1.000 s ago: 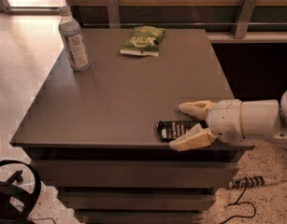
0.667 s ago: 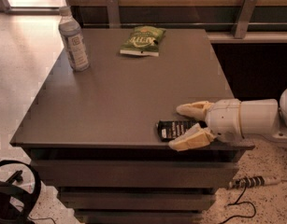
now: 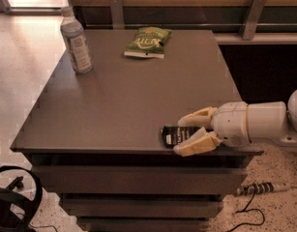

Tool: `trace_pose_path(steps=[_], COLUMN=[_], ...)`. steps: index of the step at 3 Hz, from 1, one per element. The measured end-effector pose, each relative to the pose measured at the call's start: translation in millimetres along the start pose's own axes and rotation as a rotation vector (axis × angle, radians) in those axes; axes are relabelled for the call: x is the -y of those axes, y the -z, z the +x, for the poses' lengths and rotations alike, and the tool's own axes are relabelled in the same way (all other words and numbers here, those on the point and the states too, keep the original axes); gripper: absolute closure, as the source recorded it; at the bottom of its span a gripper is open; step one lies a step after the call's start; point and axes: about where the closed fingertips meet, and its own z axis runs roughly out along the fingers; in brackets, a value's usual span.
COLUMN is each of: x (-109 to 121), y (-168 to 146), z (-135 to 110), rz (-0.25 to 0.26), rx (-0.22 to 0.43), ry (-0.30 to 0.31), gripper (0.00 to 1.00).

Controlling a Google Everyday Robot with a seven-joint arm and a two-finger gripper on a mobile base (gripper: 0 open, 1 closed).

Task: Move rxbar chocolate near green jalapeno chip bag

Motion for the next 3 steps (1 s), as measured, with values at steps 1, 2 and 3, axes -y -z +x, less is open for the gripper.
trace_pose_path(steps=[1,2,3], x=[0.0,0.0,0.0], y=[0.0,0.1,0.1], z=[-0.2,-0.3,-0.3], rz=[0.0,0.0,0.0], rx=[0.0,-0.001,-0.001], ry=[0.0,0.0,0.0], gripper=[1.0,1.0,1.0])
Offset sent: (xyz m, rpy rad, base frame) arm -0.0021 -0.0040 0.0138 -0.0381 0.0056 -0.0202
